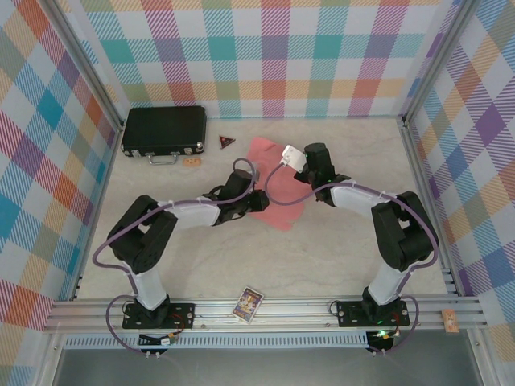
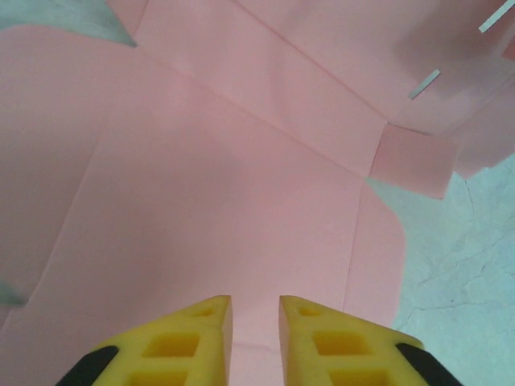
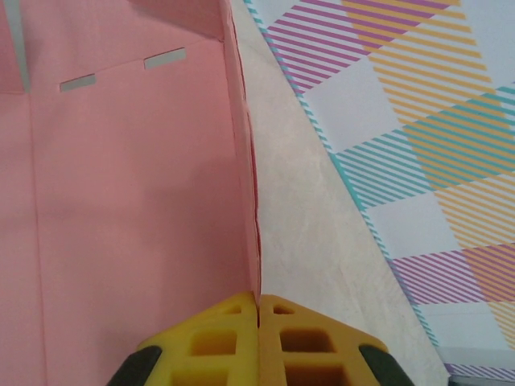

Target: Fold the paper box

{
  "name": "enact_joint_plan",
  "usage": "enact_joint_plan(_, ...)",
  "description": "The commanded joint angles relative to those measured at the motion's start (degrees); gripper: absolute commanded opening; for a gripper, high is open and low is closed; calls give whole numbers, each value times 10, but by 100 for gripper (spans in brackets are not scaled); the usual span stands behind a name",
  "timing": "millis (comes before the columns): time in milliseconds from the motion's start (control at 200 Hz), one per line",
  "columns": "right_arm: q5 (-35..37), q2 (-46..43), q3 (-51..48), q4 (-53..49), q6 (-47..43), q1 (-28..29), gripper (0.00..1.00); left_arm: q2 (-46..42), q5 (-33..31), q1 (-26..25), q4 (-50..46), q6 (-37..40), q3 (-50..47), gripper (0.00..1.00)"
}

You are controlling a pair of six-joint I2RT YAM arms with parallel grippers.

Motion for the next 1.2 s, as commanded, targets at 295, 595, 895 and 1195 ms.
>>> enact_joint_plan(295,-2,-3,-2,55,-31,14,0,40,21,14,58,-6,-24,16)
enact_joint_plan(595,7,14,-11,70,-45,30,0,86,3,14,73,-51,-28,0)
enact_joint_plan(895,34,25,-38,116,-81,63,0,69,-11,14,104,-85,-64,0)
enact_joint_plan(1195,94,73,-83,290,-176,102,0,73,-5,15,121,-94,-66,0)
